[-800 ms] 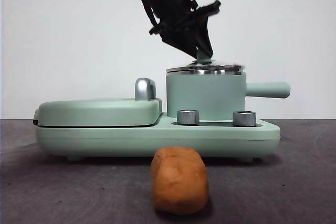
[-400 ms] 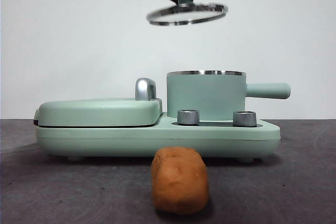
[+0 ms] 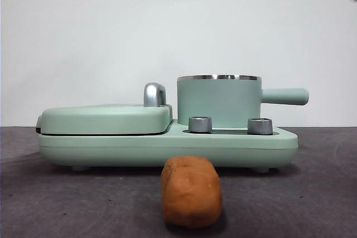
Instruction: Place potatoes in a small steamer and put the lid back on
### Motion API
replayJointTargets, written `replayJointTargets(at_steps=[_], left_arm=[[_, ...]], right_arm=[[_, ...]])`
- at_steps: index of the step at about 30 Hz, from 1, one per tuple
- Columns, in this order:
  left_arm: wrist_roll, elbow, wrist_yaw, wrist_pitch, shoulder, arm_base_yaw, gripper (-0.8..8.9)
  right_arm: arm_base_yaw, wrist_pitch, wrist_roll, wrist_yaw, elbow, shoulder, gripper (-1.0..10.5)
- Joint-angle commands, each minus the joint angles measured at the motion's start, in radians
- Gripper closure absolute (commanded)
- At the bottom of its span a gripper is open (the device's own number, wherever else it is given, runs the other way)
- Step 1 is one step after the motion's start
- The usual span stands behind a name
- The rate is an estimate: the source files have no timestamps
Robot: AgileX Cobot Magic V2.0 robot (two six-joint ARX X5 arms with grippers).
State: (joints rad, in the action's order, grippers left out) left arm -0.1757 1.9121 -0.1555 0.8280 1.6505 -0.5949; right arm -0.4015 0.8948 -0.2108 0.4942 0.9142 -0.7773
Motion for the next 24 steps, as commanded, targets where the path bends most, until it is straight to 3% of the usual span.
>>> replayJointTargets(at_steps=[1,7,14,24], left_arm=[[-0.022,0.034,0.000,0.021,-0.001,0.011,8.07],[-0.024,0.034,0.000,0.087,-0.009,0.049,8.07],[-0.025,0.033,0.000,0.094,-0.009,0.100,8.07],[-0.014,0.033,0.000,0.092,-0.009,0.163,8.07]], right_arm=[[-0.105,-0.018,-0.055,-0.074,0.017,-0.066,4.7],[-0.299,-0.091,-0.177,-0.213,0.017,-0.229,4.7],[-0.422,-0.169,-0.250,-0.238,0.017,-0.422,4.7],[-0.494,-0.300,-0.333,-0.240,0.017,-0.650,4.7]])
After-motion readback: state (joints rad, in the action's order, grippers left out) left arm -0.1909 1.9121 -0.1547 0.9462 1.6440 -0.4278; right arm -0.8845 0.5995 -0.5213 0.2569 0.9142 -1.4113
